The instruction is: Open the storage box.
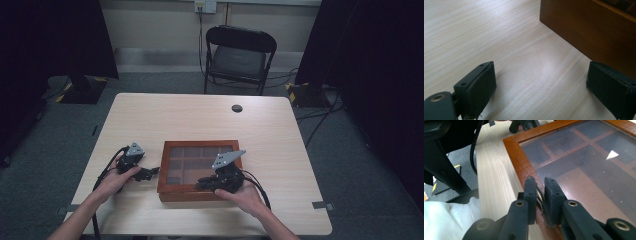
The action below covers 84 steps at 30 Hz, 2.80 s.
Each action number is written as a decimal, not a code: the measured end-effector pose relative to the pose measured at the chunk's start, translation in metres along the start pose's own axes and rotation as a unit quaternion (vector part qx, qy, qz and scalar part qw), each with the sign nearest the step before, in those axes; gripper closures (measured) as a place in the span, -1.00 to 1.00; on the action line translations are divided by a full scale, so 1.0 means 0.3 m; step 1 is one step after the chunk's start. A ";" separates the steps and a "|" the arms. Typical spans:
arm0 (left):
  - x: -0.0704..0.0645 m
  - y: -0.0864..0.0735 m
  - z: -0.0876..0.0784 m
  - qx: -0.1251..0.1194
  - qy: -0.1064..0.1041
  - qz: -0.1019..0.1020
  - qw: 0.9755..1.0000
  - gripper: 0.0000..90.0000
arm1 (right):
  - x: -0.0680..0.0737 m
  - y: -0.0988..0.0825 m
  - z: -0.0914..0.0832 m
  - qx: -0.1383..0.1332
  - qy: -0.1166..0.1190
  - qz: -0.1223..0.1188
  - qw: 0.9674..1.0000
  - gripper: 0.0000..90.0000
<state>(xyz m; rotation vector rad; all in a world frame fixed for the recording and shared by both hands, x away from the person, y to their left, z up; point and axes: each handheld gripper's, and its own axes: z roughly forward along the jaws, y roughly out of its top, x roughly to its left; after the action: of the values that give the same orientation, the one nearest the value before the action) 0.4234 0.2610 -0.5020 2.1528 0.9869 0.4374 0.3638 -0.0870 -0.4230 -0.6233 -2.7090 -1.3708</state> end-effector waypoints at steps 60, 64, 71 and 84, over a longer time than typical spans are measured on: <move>0.000 0.000 0.002 -0.001 -0.002 0.000 1.000 -0.83 | -0.020 0.174 -0.114 -0.044 -0.007 -0.009 0.999 0.82; -0.001 0.001 0.001 0.001 0.000 0.000 1.000 -0.83 | -0.022 0.181 -0.119 -0.047 -0.008 -0.008 0.999 0.82; -0.002 0.001 0.001 0.000 0.001 -0.001 1.000 -0.83 | -0.027 0.189 -0.124 -0.050 -0.009 -0.007 0.999 0.82; -0.005 0.000 0.003 -0.003 0.000 -0.006 1.000 -0.83 | -0.027 0.200 -0.131 -0.057 -0.016 -0.008 0.998 0.82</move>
<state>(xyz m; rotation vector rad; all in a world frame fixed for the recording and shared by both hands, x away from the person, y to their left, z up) 0.4229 0.2594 -0.5026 2.1403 0.9960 0.4353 0.3880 -0.0887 -0.3548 -0.6386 -2.6806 -1.5400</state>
